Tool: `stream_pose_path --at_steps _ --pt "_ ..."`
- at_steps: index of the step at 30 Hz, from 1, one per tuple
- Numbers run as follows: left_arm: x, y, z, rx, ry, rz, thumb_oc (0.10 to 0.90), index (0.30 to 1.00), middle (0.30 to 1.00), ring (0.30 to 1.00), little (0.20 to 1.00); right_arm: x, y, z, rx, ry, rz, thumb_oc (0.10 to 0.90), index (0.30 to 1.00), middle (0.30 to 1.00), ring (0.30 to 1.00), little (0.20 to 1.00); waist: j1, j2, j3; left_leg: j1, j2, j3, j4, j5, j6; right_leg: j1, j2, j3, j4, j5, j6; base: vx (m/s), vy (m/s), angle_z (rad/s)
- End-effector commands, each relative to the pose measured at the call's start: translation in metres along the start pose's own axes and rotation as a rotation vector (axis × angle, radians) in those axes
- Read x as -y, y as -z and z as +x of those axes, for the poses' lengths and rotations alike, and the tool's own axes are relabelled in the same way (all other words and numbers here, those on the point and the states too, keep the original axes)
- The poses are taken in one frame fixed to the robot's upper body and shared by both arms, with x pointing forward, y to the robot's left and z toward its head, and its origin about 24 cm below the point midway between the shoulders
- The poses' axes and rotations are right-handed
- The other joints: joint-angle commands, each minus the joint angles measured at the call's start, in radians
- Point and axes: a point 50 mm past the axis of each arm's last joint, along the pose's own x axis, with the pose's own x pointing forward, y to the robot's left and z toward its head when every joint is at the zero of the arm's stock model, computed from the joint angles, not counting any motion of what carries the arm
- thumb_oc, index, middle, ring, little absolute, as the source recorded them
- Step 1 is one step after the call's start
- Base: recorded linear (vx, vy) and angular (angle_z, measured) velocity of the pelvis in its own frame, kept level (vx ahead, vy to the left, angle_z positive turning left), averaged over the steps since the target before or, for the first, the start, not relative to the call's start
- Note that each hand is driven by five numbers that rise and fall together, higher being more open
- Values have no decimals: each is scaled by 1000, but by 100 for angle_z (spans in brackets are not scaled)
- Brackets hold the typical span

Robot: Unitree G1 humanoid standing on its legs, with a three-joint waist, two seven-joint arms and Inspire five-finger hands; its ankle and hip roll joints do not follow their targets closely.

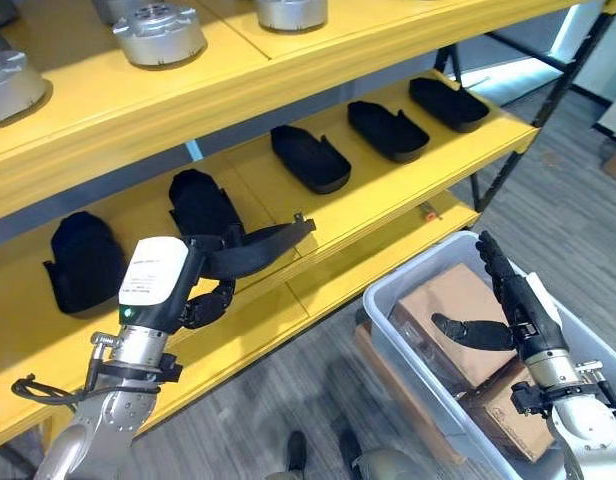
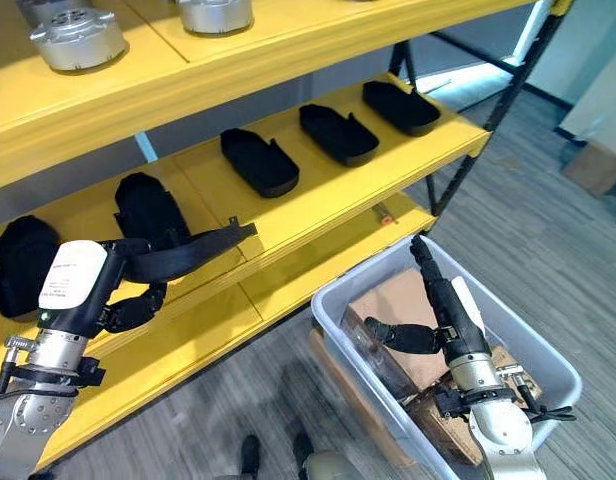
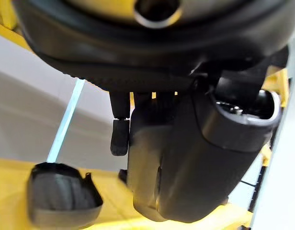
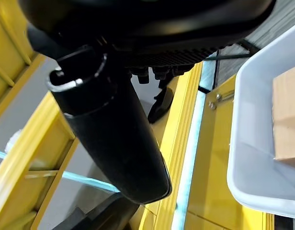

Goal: Move parts from the plastic box to the shelf.

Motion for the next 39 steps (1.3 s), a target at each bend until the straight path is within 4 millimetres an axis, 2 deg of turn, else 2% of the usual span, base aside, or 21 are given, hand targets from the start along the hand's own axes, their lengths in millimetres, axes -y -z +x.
stream_pose_path --at_steps 1,6,9,11,12,13,14,17,19,20,21,22,23,24,25,28,29,32,39 --pt "-47 -20 18 130 -311 -48 400 300 300 300 300 18 -48 18 285 88 -24 900 1000 1000 1000 1000 -5 -23 -83 79 -102 103 -16 -103 31 50 -15 -9 -83 -11 96 -6 -75 -12" --pt "-46 -18 15 106 -302 -65 400 300 300 300 300 16 -53 22 308 69 6 900 1000 1000 1000 1000 16 -34 -55 63 -90 96 24 -96 23 60 -21 -19 -99 5 82 -52 -84 1" --pt "-48 -19 17 117 -304 -57 400 300 300 300 300 18 -57 26 330 62 6 900 1000 1000 1000 1000 20 -40 -10 -5 -91 79 145 -134 6 53 -43 -55 -88 -5 78 -148 -39 23" --pt "-51 -20 21 129 -321 -57 400 300 300 300 300 22 -61 29 350 74 4 900 1000 1000 1000 1000 6 -48 15 -33 -67 130 213 -164 -1 24 -73 -80 -62 -3 79 -182 28 49" --pt "-51 -20 21 129 -323 -57 400 300 300 300 300 22 -62 29 352 75 4 900 1000 1000 1000 1000 4 -46 14 -43 -65 129 227 -171 -1 17 -72 -81 -55 -6 78 -167 57 58" --pt "-56 -21 23 138 -348 -59 400 300 300 300 300 24 -65 31 366 86 -6 900 1000 1000 1000 1000 -10 -51 19 -32 21 186 250 -184 -7 -16 -100 -101 -28 -11 79 -122 48 68" --pt "-58 -22 23 146 -360 -55 400 300 300 300 300 24 -64 31 365 93 -5 900 1000 1000 1000 1000 -14 -48 13 -24 66 190 238 -165 -16 -32 -108 -108 -11 -21 77 -146 68 65" --pt "-61 -24 26 159 -389 -73 400 300 300 300 300 29 -62 27 359 125 -6 900 1000 1000 1000 1000 -36 -33 13 8 240 219 194 -23 -54 -92 -134 -154 67 -57 76 -103 94 57" --pt "-63 -27 28 180 -401 -74 400 300 300 300 300 31 -61 24 354 146 -9 900 1000 1000 1000 1000 -55 -6 12 21 324 226 106 81 -100 -143 -150 -193 147 -89 82 -85 134 76" --pt "-63 -27 29 180 -401 -75 400 300 300 300 300 32 -61 24 354 147 -10 900 1000 1000 1000 1000 -58 -3 8 25 326 223 84 96 -105 -153 -148 -199 162 -97 79 -91 238 85" --pt "-65 -30 31 197 -411 -75 400 300 300 300 300 34 -60 21 350 171 -18 900 1000 1000 1000 1000 -63 14 21 9 384 238 25 172 -138 -187 -178 -214 221 -112 96 -93 247 70" --pt "-66 -31 32 208 -415 -75 400 300 300 300 300 35 -60 19 352 184 -20 900 1000 1000 1000 1000 -70 24 25 1 400 265 -10 191 -151 -203 -198 -229 257 -126 104 -108 342 56" --pt "-67 -32 34 217 -421 -68 400 300 300 300 300 36 -59 17 346 195 -25 900 1000 1000 1000 1000 -73 31 27 -1 399 276 -11 188 -161 -220 -211 -232 285 -131 111 -11 242 39" --pt "-66 -32 33 217 -416 -64 400 300 300 300 300 35 -58 17 339 196 -26 900 1000 1000 1000 1000 -67 37 32 5 392 265 -11 152 -165 -222 -221 -223 307 -142 122 8 171 43" --pt "-66 -32 33 218 -417 -63 400 300 300 300 300 34 -58 17 339 197 -26 900 1000 1000 1000 1000 -66 37 31 4 393 266 -11 155 -164 -225 -220 -222 306 -138 121 27 175 41" --pt "-66 -32 33 224 -404 -58 400 300 300 300 300 33 -57 15 338 205 -26 900 1000 1000 1000 1000 -57 45 46 -11 370 273 10 95 -163 -218 -245 -201 295 -114 136 15 229 23" --pt "-65 -35 35 238 -397 -76 400 300 300 300 300 33 -55 14 325 216 -28 900 1000 1000 1000 1000 -62 42 59 -40 352 288 70 61 -164 -195 -277 -204 271 -98 148 31 334 17" --pt "-64 -34 36 242 -389 -62 400 300 300 300 300 31 -52 13 310 219 -30 900 1000 1000 1000 1000 -65 37 63 -39 309 275 110 3 -154 -142 -310 -192 206 -67 167 66 298 27" --pt "-68 -37 38 263 -383 -31 400 300 300 300 300 28 -44 11 270 225 -16 900 1000 1000 1000 1000 -57 8 33 -45 256 268 136 -48 -141 -47 -359 -219 81 -22 198 72 158 3"
